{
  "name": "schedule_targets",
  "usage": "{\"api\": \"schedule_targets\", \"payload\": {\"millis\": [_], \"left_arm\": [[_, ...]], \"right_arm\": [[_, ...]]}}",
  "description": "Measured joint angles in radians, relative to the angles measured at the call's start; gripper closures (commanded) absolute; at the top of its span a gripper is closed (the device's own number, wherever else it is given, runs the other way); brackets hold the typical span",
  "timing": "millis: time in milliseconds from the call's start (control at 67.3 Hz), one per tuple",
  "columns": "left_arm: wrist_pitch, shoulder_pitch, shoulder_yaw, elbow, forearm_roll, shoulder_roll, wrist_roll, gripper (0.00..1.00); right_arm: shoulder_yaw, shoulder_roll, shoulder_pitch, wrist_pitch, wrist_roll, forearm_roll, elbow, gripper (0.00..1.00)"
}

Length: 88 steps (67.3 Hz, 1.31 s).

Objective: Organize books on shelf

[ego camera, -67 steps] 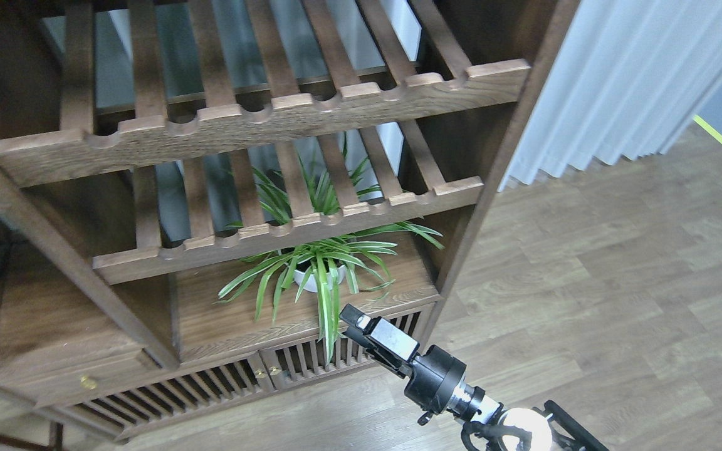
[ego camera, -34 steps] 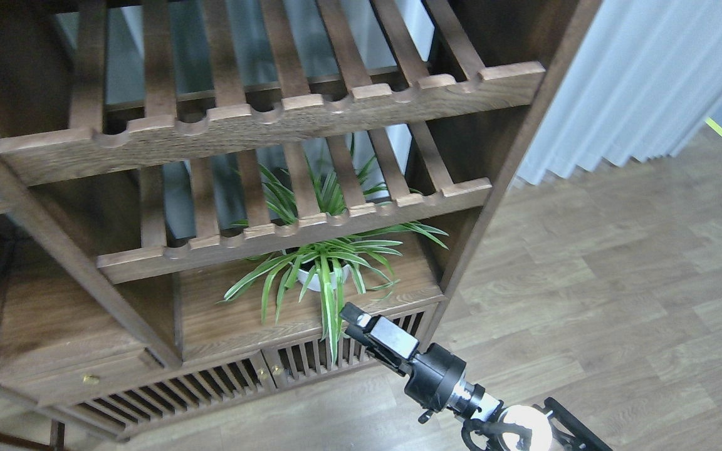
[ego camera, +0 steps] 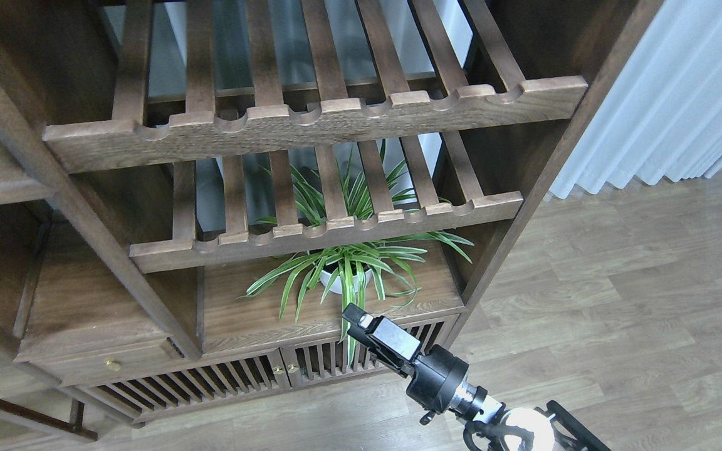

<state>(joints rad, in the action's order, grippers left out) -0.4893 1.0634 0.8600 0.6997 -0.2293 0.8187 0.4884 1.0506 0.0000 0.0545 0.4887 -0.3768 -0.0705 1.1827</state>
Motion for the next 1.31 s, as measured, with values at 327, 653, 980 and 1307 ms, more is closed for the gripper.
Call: {"api": "schedule_targets", "payload": {"millis": [327, 653, 980, 1307], "left_arm": [[0.001, -0.007, -0.008, 0.091, -0.002, 0.066, 0.001, 0.01], [0.001, -0.007, -0.068, 0.169, -0.005, 0.175, 0.001, 0.01], [0.000, -0.001, -0.186, 0.306, -0.008, 0.345, 0.000, 0.01], [0.001, 0.000, -0.266, 0.366, -0.009, 0.450, 0.000, 0.01]], "right_arm": [[0.001, 0.000, 0.001, 0.000, -0.001, 0.000, 0.000, 0.00], [0.000, 0.000, 0.001, 0.000, -0.001, 0.000, 0.002, 0.00], [0.000, 0.000, 0.003, 0.000, -0.001, 0.001, 0.003, 0.00], [0.000, 0.000, 0.005, 0.000, -0.002, 0.001, 0.003, 0.00]]}}
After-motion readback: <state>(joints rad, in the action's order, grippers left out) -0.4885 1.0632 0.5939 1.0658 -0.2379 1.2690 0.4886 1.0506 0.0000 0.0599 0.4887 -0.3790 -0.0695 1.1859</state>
